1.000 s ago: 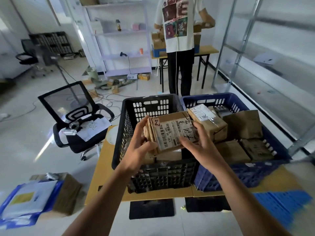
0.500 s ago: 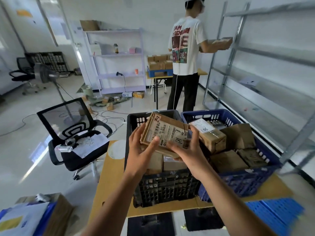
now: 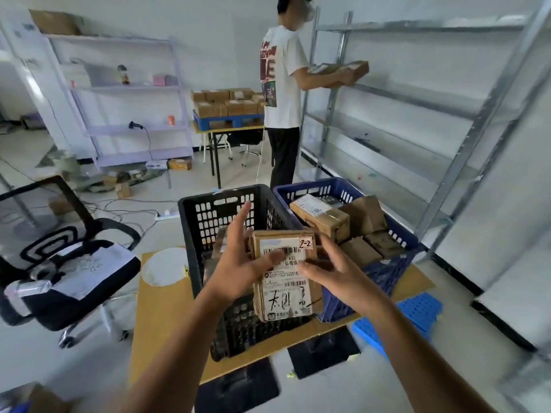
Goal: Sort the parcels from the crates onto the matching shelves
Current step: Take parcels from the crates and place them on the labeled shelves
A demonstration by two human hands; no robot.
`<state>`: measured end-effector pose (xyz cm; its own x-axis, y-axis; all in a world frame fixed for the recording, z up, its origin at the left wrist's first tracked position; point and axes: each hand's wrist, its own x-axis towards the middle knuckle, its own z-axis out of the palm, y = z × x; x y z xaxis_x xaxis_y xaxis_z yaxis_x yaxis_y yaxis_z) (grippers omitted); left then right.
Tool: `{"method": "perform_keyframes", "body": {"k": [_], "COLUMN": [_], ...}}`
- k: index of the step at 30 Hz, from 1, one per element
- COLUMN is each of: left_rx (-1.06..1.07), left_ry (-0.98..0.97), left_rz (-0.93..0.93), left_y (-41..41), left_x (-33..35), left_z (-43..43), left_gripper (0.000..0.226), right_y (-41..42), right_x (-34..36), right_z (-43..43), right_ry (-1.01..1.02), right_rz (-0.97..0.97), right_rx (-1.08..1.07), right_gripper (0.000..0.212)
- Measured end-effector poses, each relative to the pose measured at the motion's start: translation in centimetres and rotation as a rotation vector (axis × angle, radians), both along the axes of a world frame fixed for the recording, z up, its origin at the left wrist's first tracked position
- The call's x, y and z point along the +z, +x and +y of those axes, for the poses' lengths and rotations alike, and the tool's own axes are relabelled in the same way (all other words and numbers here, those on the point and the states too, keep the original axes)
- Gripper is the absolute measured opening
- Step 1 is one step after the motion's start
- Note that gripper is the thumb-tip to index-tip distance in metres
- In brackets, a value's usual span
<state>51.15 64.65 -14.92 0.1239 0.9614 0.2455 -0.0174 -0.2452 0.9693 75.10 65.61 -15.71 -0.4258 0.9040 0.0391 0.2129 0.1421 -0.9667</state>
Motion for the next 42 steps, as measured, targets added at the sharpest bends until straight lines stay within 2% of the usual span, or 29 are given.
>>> {"method": "perform_keyframes", "body": {"k": [4,8,10,13,16,18,20,25,27,35,42], "left_rx": [-0.103,-0.193,-0.295,-0.409,-0.407,-0.438,-0.501,-0.587,-0.619,-0.688,-0.824], "left_ry": [-0.019,0.029,-0.039,-0.091,-0.117,-0.044,0.071,0.323,0.415,0.616,0.663], "left_rz": [-0.028,0.036,0.019,0.027,0.303,0.514,0.588,0.897,0.953,0.936,0.93], "left_y": [3.1,7.9,11.1,16.6,21.5,24.1,26.5,33.7,37.2,51.9,60.8], "left_x": [-0.7,-2.6,-3.8,-5.8,-7.9,-9.5,-10.8,-11.7,-11.1,-8.1,-8.1], "left_z": [0.0,-0.6,-1.6,-3.7,-6.4,-8.7,-11.5,-17.3,-19.9,-31.1,-38.1], "left_gripper": [0.104,0.095,0.093,0.073,0.055,0.048,0.046,0.055,0.056,0.062,0.067], "right_y": [1.9,4.8,6.9,10.6,14.7,17.1,19.3,24.4,26.9,37.7,44.0], "right_x": [-2.1,-4.5,-5.5,-6.5,-7.4,-8.4,-9.4,-10.2,-9.7,-7.1,-6.9], "right_z": [-3.7,-8.9,-11.8,-16.6,-22.0,-26.1,-30.2,-39.5,-43.0,-55.4,-63.3], "right_ry": [-0.071,-0.148,-0.142,-0.129,-0.121,-0.138,-0.158,-0.149,-0.139,-0.048,0.003], "right_rz": [0.077,0.179,0.193,0.149,0.107,0.135,0.183,0.272,0.287,0.293,0.277], "right_rx": [-0.212,-0.444,-0.595,-0.814,-1.017,-1.136,-1.228,-1.352,-1.368,-1.5,-1.664], "right_gripper": [0.067,0.068,0.071,0.077,0.075,0.069,0.063,0.069,0.076,0.061,0.067]}}
